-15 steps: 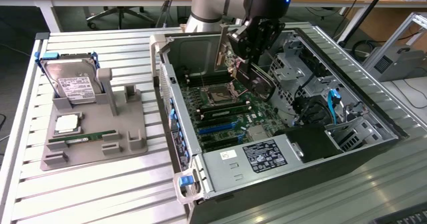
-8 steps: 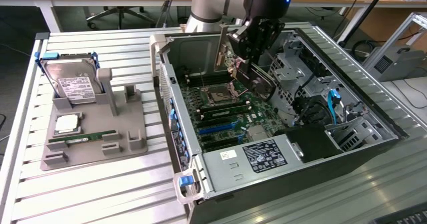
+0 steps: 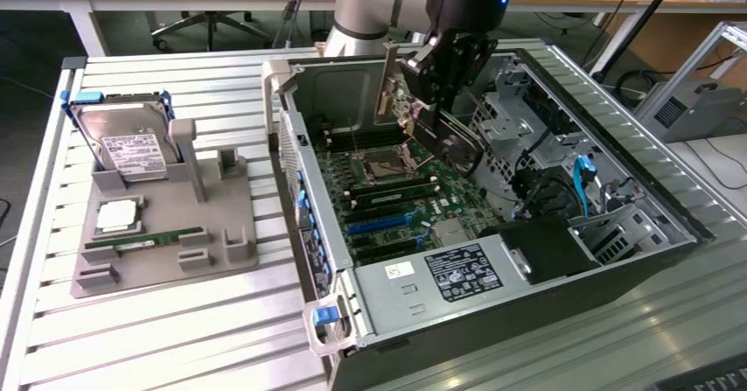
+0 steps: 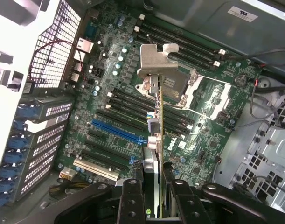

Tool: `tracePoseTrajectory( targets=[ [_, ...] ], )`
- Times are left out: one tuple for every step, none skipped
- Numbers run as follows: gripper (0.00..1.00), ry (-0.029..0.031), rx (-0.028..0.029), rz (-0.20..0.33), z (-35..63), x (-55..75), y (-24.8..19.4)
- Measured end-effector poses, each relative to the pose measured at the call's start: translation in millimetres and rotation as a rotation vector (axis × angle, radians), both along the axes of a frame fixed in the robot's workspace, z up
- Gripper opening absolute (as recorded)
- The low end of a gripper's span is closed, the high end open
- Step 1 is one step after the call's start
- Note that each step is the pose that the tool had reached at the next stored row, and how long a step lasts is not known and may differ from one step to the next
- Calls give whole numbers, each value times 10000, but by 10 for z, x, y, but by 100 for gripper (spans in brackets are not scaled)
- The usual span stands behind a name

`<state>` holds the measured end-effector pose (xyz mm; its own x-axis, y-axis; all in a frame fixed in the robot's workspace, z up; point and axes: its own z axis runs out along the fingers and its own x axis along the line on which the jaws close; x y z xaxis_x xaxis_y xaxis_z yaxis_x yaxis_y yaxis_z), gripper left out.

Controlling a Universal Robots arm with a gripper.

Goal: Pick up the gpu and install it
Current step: 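Insert the gpu into the slot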

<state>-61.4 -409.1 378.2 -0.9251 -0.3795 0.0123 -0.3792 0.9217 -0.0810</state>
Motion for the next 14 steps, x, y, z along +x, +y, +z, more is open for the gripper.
tracePoseTrajectory(
  targets=[
    [27, 0, 0, 19, 0, 0, 0],
    [27, 0, 0, 38, 0, 0, 0],
    [27, 0, 0, 63, 0, 0, 0],
    [27, 0, -1, 79, 0, 0, 0],
    [27, 0, -1, 115, 0, 0, 0],
    [27, 0, -2, 147, 0, 0, 0],
    [27, 0, -2, 179, 0, 0, 0],
    [27, 0, -2, 206, 0, 0, 0],
    [27, 0, -2, 223, 0, 0, 0],
    [27, 0, -3, 242, 0, 0, 0],
    [27, 0, -3, 262, 0, 0, 0],
    [27, 0, -4, 281, 0, 0, 0],
    [27, 0, -4, 300, 0, 0, 0],
    [27, 0, -4, 320, 0, 0, 0]
  ],
)
